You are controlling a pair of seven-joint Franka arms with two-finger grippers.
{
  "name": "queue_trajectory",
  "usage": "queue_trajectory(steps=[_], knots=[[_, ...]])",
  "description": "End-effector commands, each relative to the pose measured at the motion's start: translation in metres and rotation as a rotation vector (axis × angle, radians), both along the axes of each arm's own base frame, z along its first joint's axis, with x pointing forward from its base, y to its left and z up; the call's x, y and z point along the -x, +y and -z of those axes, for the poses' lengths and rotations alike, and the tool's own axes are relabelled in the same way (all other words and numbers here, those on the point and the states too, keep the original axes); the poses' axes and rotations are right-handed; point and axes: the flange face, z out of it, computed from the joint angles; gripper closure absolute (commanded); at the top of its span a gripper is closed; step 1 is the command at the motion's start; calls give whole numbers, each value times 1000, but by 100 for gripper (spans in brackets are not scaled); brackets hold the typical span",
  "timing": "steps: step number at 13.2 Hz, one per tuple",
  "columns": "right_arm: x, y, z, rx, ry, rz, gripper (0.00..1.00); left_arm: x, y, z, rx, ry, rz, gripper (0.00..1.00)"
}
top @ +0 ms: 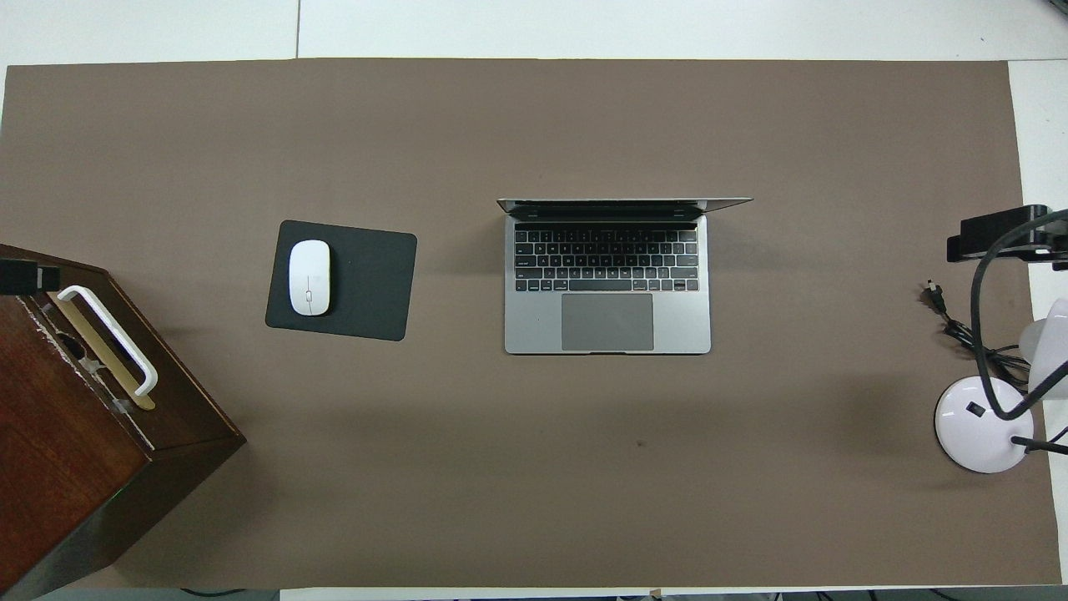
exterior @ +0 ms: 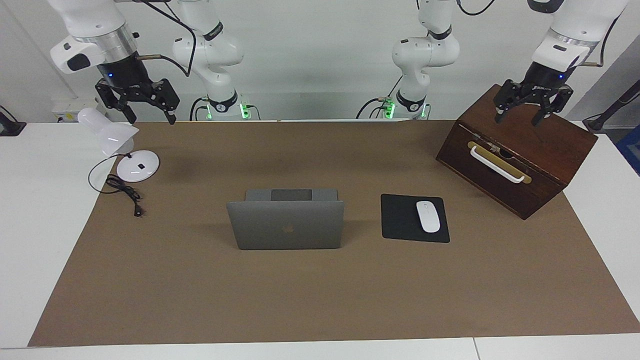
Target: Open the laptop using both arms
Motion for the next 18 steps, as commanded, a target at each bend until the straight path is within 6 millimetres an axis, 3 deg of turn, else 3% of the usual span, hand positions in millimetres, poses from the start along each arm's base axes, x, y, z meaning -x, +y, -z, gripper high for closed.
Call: queue_trajectory(steps=[1, 4, 12, 18], knots=[[3, -2, -2, 20, 8, 18, 0, -12, 0, -4, -15, 41, -38, 0], [3, -20, -1, 20, 14, 41, 0, -10, 1, 2, -13, 82, -52, 0], [9, -27, 5, 14, 26, 66, 0, -7, -4, 33, -15, 200, -97, 0], [10, -30, 6, 12, 29, 72, 0, -4, -6, 31, -17, 215, -93, 0]])
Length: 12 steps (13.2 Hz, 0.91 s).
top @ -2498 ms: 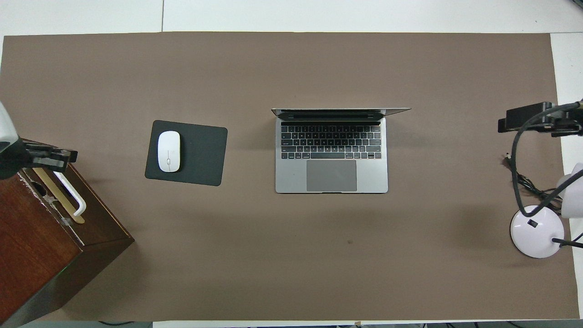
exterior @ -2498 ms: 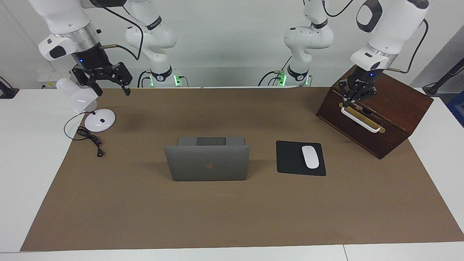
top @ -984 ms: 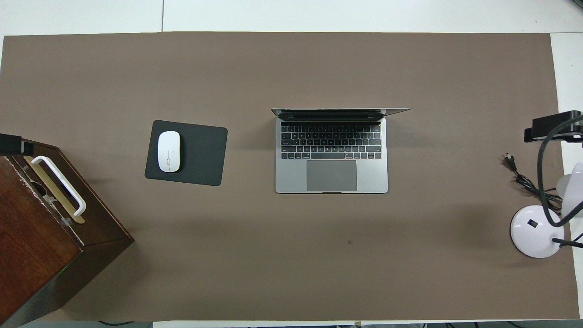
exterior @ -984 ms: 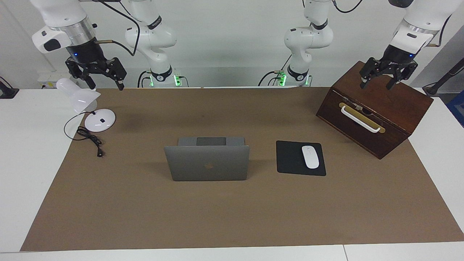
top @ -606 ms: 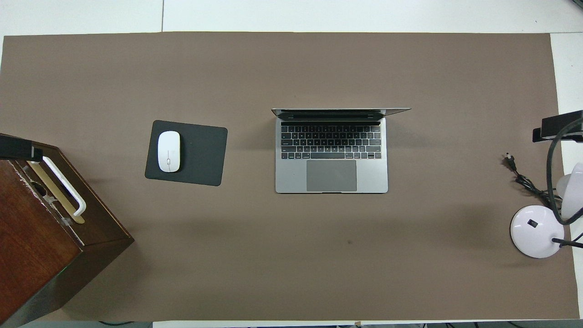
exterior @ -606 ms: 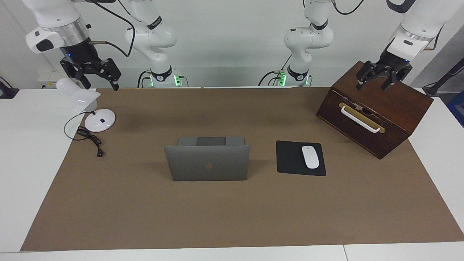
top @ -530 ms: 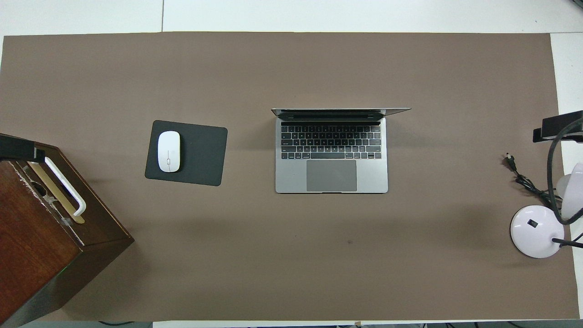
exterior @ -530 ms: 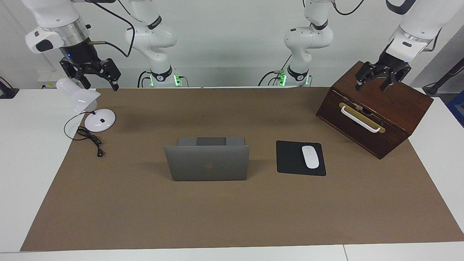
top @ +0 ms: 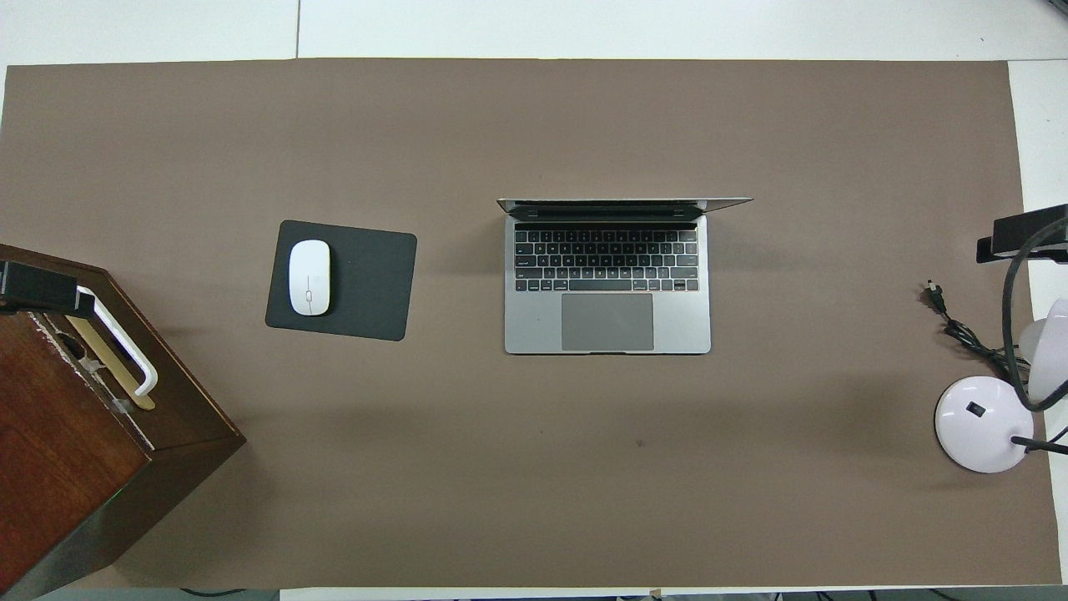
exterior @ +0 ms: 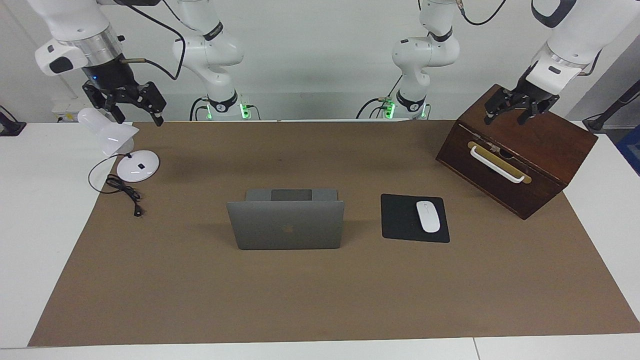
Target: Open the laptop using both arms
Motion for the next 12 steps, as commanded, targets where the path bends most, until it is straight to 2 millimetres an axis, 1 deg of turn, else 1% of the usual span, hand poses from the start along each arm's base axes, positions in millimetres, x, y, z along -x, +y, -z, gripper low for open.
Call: queue_trajectory(steps=[1, 3, 6, 8, 12], knots=[[9, -1, 0, 11, 14, 20, 0, 0, 2, -5, -22, -15, -16, 0], [9, -6, 0, 11, 12, 27, 0, -1, 3, -5, -22, -22, -21, 0], [8, -7, 0, 10, 5, 31, 0, -1, 3, -5, -24, -20, -27, 0], [7, -7, 9, 9, 18, 31, 0, -1, 3, -3, -24, -17, -27, 0], [7, -8, 9, 9, 20, 36, 0, -1, 3, -4, -24, -19, -26, 0]])
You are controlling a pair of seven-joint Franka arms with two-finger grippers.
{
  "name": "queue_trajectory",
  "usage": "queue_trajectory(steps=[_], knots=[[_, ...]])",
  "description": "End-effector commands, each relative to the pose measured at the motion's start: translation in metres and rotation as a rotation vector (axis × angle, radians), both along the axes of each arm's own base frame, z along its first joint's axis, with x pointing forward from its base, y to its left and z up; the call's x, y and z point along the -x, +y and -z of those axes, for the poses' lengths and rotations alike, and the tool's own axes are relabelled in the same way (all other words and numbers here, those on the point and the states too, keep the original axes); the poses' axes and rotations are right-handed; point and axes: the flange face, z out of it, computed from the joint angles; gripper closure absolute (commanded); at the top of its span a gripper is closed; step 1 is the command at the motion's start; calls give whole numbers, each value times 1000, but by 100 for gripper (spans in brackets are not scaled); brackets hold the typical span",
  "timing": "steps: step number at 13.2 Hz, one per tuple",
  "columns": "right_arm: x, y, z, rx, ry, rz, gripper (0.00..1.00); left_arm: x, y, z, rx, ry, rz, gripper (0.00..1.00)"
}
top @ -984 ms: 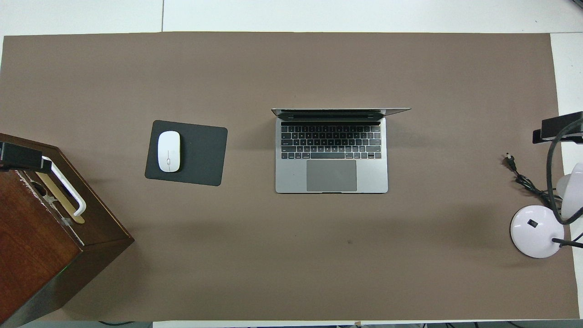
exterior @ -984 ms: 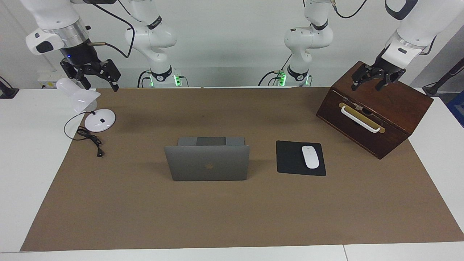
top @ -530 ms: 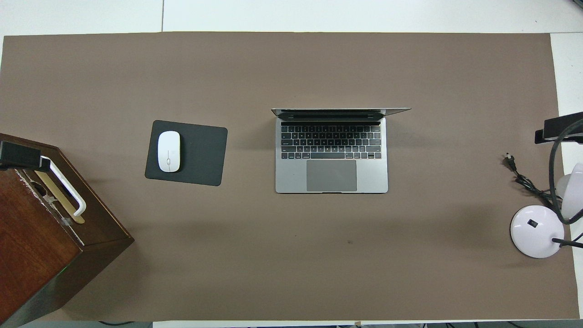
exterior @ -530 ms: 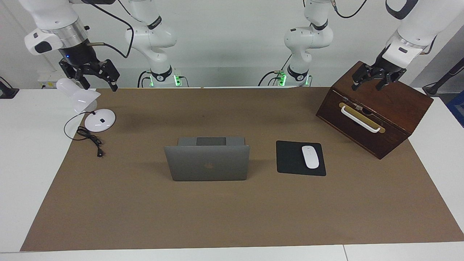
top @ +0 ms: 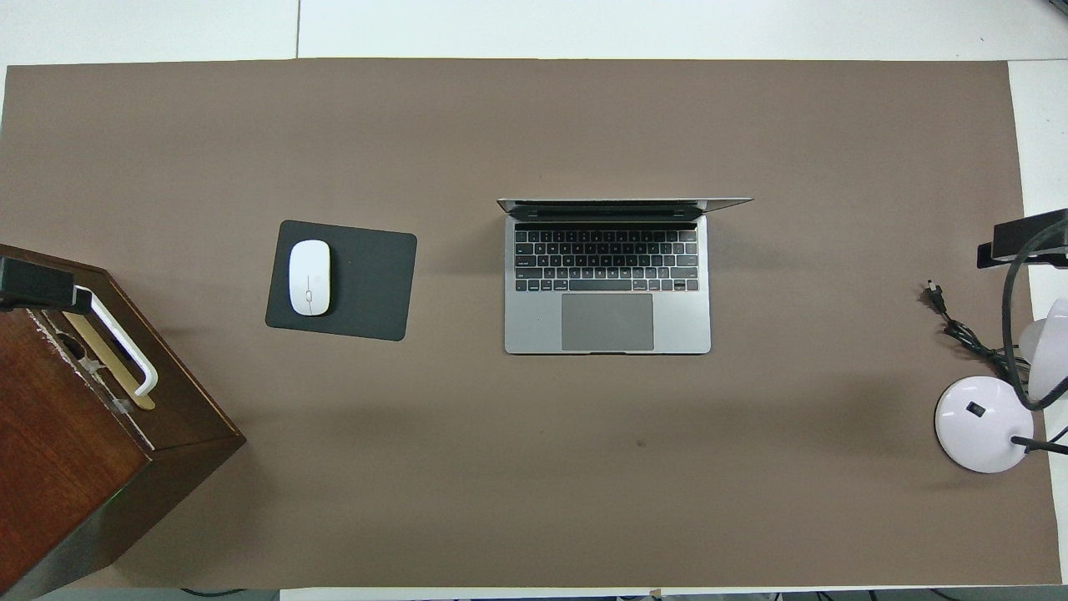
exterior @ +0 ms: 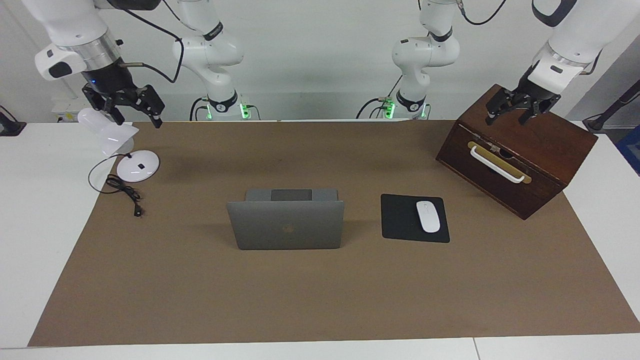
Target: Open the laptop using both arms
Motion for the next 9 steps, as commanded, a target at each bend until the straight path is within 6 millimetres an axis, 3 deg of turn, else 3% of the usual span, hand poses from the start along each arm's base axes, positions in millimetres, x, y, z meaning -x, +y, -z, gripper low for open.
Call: queue_trajectory(steps=[1, 9], knots=[[6, -2, 1, 11, -1, 23, 0, 0, 2, -1, -21, -6, -11, 0], [5, -3, 1, 12, -12, 22, 0, 0, 1, -2, -21, -9, -10, 0]])
